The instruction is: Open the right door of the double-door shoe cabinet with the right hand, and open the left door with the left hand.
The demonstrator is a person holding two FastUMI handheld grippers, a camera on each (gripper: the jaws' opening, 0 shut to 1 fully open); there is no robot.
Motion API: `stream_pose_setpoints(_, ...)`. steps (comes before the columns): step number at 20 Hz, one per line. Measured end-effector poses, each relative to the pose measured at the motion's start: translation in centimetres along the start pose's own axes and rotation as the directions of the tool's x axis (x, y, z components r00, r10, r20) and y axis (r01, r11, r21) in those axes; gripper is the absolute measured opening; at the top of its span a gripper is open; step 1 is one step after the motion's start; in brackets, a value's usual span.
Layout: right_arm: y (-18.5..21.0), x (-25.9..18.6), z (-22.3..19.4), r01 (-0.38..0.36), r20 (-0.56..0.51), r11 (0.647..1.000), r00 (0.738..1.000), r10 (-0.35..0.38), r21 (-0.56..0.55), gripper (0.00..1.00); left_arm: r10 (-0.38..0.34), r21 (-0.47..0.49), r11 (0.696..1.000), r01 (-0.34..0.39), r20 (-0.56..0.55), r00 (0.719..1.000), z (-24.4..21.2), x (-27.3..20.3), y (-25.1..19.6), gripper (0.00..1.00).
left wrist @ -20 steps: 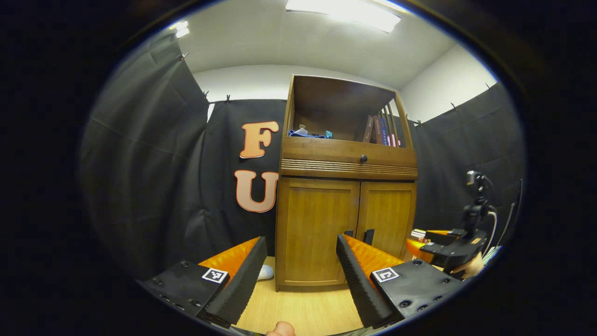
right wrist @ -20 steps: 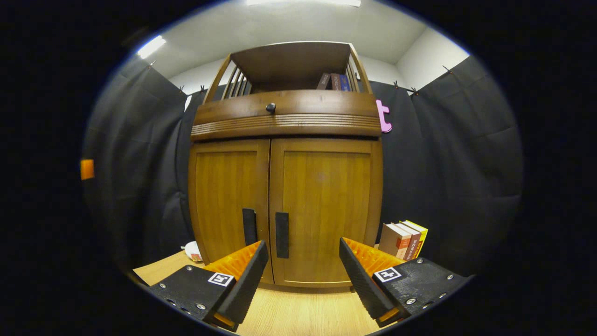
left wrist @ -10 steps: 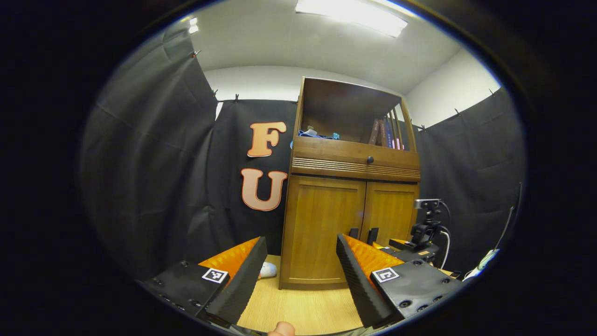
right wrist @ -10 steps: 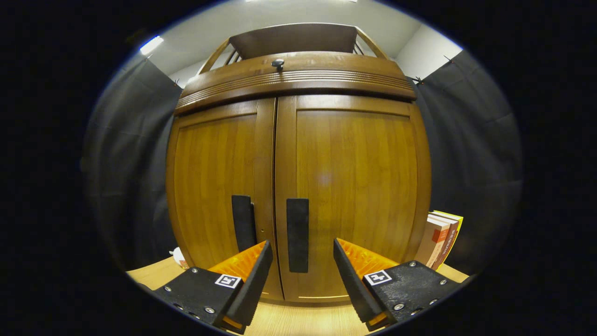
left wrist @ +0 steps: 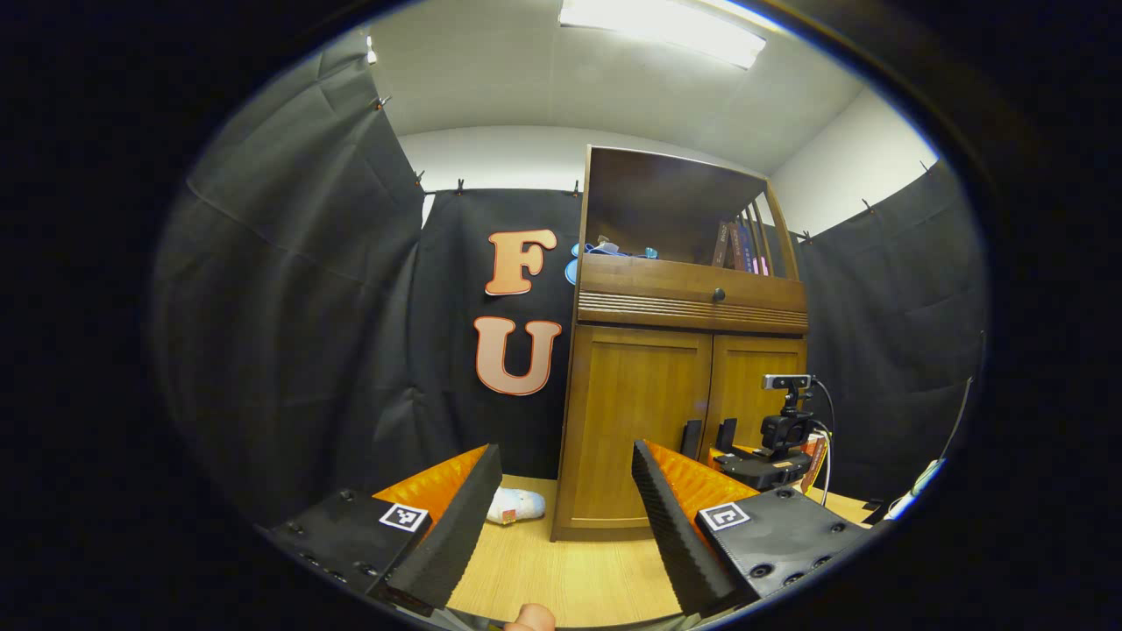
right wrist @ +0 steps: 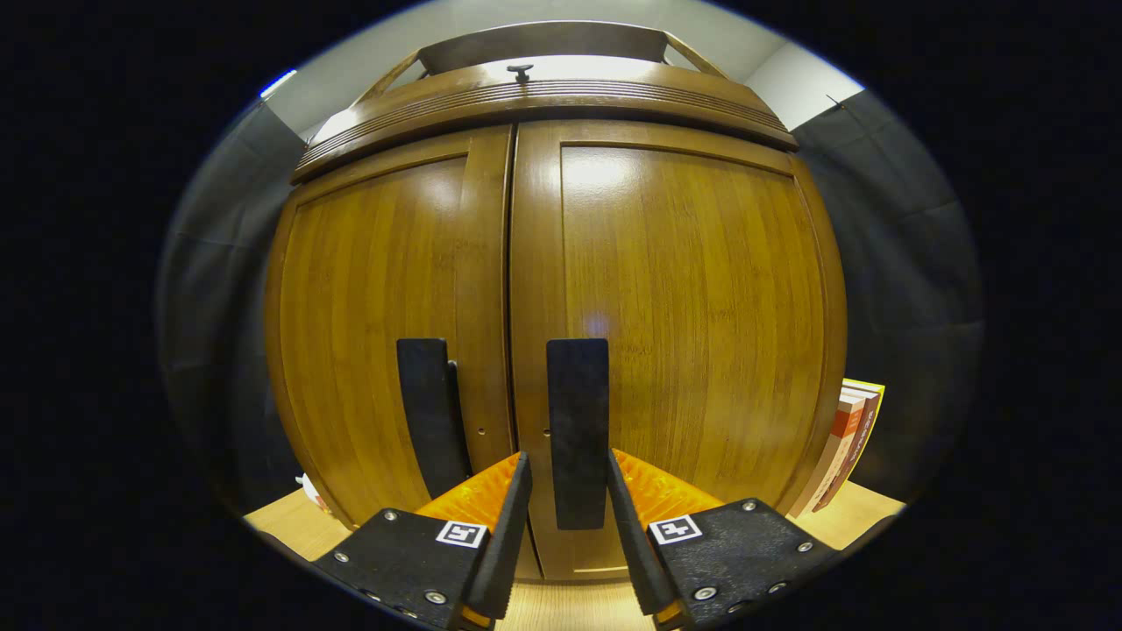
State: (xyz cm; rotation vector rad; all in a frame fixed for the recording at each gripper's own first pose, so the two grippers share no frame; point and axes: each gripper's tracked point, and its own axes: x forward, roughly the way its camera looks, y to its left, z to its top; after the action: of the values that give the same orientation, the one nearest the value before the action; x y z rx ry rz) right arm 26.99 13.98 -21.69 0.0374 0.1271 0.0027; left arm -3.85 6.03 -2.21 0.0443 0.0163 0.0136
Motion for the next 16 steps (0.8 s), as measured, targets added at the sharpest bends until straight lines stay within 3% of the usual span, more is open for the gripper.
stream_pose_setpoints(1, -0.4, 0.5, 0.0, 0.011, -0.005, 1.0, 1.0, -0.011, 0.005, 0.57, 0.003, 0.0, 1.0, -0.003, -0.002, 1.0, -0.1, 0.1, 0.2, 0.96)
stream_pose_setpoints(2, -0.7, 0.7, -0.2, 0.016, -0.016, 1.0, 1.0, -0.016, 0.01, 0.47, 0.002, -0.005, 1.0, -0.002, -0.001, 1.0, -0.2, 0.2, 0.2, 0.96)
stream_pose_setpoints(5, -0.3, 0.8, -1.2, 0.001, -0.058, 0.997, 0.998, 0.003, 0.072, 0.43, -0.003, -0.009, 1.0, 0.003, 0.01, 1.0, -0.2, 0.1, 0.2, 0.94)
stream_pose_setpoints(6, -0.2, 0.9, -0.9, -0.003, -0.045, 0.996, 0.999, 0.007, 0.088, 0.38, -0.002, -0.006, 1.0, 0.002, 0.006, 1.0, -0.4, 0.3, 0.2, 0.96)
stream_pose_setpoints(16, -0.4, -1.3, -0.9, -0.075, -0.046, 0.997, 0.996, 0.076, 0.022, 0.26, -0.008, -0.026, 1.0, 0.008, -0.005, 1.0, -1.0, 0.6, -0.8, 0.94)
